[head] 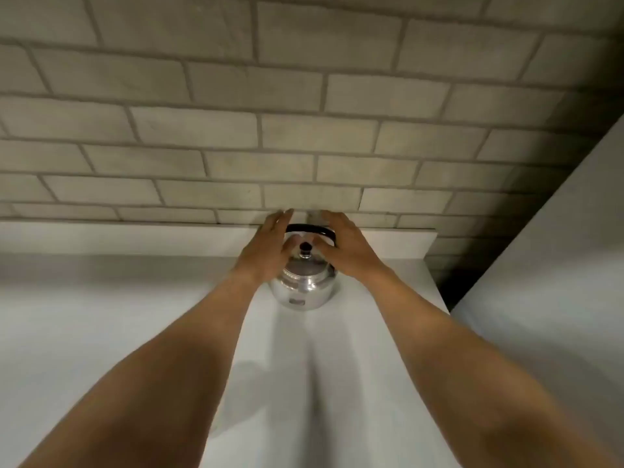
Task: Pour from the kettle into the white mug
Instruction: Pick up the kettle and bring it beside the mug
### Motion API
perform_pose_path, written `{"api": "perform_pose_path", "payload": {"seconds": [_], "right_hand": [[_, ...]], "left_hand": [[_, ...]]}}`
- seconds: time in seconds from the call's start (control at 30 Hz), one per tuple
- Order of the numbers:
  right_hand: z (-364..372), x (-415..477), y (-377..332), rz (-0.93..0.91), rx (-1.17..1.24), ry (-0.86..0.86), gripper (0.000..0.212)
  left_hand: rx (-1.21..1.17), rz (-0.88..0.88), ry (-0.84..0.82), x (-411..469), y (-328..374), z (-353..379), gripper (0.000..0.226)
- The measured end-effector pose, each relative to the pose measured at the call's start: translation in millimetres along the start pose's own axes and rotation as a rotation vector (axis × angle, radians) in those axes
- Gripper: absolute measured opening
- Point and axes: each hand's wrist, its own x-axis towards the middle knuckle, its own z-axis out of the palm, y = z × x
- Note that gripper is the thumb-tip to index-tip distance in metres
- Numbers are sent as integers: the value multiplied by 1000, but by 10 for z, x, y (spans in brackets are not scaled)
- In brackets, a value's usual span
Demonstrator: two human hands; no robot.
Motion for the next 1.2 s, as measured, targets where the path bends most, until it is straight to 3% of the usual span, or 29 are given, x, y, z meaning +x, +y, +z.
{"api": "perform_pose_path", "payload": {"seconds": [0.07,0.27,0.57,0.73,0.9,1.0,1.1,1.2], "right_hand": [[48,85,33,-32,20,-61,57],[91,203,84,-77,95,-43,10],[-234,-186,-227,-128,71,-69,10],[-430,-713,-672,-152,30,49,30],[-507,-1326,-963,-199,77,123,21],[-476,-1678,-1046,-194,98,130,16],[-485,-1948,-1107,-180,102,147,11],[-478,-2127,-1182,-170,91,146,21]], "left_hand": [[22,4,-36,72,-49,-9,53],[76,53,-12,115,-93,-104,28],[94,122,11,-285,169,-324,29],[108,250,83,-870,471,-543,26],[32,229,69,-1528,705,-640,33],[0,252,183,-2085,766,-581,41],[130,342,319,-2625,752,-412,41],[221,465,316,-2990,693,-170,41]]}}
